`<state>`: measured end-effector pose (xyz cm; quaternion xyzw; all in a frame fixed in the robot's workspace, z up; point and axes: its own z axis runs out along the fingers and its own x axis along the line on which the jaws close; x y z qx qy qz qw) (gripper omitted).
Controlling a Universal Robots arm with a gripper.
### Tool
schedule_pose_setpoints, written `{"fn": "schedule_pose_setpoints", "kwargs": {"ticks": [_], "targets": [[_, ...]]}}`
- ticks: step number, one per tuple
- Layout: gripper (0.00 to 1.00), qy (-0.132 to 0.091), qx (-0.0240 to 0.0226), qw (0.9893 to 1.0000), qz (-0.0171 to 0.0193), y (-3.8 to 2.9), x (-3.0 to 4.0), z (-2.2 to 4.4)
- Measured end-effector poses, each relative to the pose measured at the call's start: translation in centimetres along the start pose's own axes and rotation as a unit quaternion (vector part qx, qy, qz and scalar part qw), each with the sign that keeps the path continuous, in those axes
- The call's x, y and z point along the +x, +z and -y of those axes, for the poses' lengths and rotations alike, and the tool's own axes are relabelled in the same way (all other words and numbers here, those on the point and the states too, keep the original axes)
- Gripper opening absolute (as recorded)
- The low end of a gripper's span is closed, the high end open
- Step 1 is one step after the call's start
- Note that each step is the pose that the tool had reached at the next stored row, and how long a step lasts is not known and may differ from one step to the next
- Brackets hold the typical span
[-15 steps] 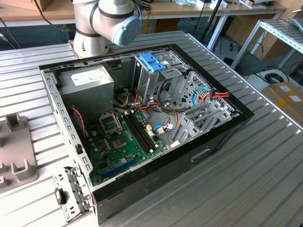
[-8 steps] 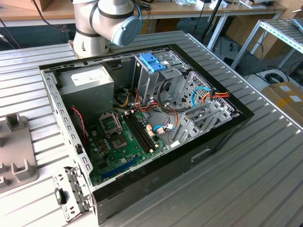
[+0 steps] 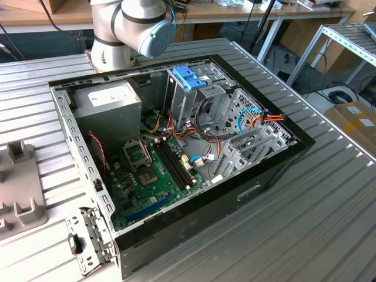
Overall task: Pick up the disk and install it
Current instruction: 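Pick up the disk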
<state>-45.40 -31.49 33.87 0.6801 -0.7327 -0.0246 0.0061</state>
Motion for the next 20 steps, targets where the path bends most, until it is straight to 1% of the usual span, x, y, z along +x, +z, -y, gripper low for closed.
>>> {"fn": "schedule_pose_setpoints", "kwargs": {"ticks": [9,10,20], "targets": [[0.56,-0.001,0.0000,1.0000,0.0000,1.02,-0.15,-0.65],[0.56,-0.002,0.0000,1.0000,0.0000,1.23,-0.17,-0.76],[0.56,-0.005,0.0000,1.0000,-0.0002,2.42,-0.26,-1.14]]}}
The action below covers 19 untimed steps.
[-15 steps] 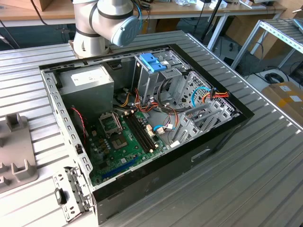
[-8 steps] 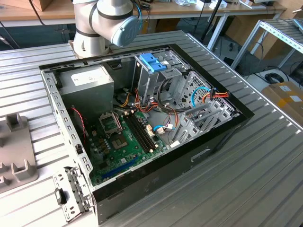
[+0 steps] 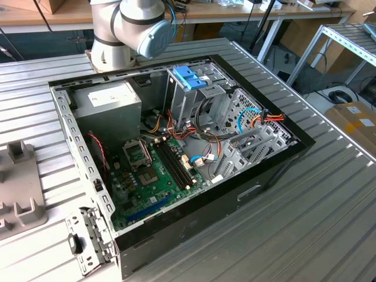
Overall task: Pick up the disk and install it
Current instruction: 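Pick up the disk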
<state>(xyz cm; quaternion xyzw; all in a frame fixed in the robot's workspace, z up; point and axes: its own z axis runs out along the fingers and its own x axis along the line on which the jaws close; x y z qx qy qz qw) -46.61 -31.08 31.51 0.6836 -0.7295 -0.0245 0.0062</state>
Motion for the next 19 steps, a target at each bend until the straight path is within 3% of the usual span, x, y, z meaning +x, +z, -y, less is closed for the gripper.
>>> {"fn": "schedule_pose_setpoints", "kwargs": {"ticks": [19], "targets": [[0.56,-0.007,-0.0003,1.0000,-0.0003,2.05,0.05,-0.19]]}}
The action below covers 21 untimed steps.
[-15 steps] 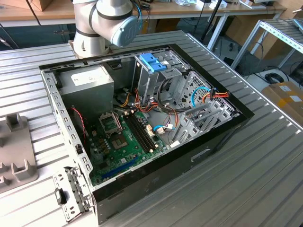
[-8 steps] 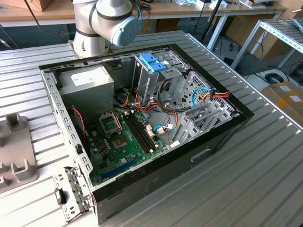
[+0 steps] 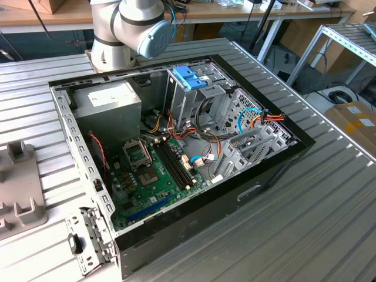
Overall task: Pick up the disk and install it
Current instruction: 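Pick up the disk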
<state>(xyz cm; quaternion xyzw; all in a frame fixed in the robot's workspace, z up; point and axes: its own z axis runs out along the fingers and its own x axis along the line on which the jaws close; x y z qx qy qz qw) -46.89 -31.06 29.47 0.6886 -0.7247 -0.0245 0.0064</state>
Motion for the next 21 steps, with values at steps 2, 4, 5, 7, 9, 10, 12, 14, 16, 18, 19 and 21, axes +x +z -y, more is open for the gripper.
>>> {"fn": "schedule_pose_setpoints", "kwargs": {"ticks": [2,4,5,7,9,10,12,14,16,18,19,21], "targets": [[0.56,0.000,0.0001,1.0000,0.0000,0.14,0.00,0.01],[0.56,0.000,-0.0001,1.0000,0.0000,0.16,0.00,0.01],[0.56,0.000,-0.0001,1.0000,0.0000,0.16,0.00,0.01],[0.56,0.000,0.0001,1.0000,0.0000,0.18,0.00,0.01],[0.56,0.000,0.0001,1.0000,0.0000,0.18,0.00,0.01],[0.55,0.000,0.0000,1.0000,0.0000,0.18,0.00,0.01],[0.41,0.000,0.0000,1.0000,0.0000,0.18,0.00,0.01],[0.37,0.000,0.0000,1.0000,0.0000,0.18,0.00,0.01],[0.37,0.000,0.0000,1.0000,0.0000,0.18,0.00,0.01],[0.37,0.000,0.0000,1.0000,0.0000,0.18,0.00,0.01],[0.37,0.000,0.0000,1.0000,0.0000,0.19,0.00,0.01],[0.37,0.000,0.0000,1.0000,0.0000,0.19,0.00,0.01]]}}
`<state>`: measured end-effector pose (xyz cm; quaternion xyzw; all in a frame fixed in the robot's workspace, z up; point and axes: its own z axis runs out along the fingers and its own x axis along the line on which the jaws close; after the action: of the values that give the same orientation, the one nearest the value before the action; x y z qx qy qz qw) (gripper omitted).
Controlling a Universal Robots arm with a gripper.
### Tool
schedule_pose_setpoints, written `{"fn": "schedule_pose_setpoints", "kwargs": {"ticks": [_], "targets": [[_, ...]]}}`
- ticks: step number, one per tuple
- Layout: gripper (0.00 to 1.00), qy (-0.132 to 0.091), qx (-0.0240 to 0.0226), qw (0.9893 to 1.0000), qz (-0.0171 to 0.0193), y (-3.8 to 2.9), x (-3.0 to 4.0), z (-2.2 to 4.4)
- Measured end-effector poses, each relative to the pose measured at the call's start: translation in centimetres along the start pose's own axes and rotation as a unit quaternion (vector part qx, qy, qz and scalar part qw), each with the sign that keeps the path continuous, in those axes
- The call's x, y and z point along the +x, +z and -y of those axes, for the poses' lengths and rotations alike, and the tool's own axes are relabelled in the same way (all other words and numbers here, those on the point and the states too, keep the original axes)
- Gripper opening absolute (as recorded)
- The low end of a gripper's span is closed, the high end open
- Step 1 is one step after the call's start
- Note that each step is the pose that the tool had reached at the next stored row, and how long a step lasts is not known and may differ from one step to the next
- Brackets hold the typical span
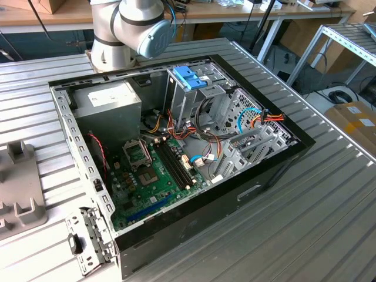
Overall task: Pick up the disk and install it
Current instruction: 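Pick up the disk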
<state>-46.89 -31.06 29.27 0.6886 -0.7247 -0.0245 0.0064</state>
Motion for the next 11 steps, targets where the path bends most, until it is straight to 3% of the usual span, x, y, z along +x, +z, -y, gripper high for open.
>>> {"fn": "schedule_pose_setpoints", "kwargs": {"ticks": [11], "targets": [[0.37,0.000,0.0000,1.0000,0.0000,-0.60,-0.02,-0.03]]}}
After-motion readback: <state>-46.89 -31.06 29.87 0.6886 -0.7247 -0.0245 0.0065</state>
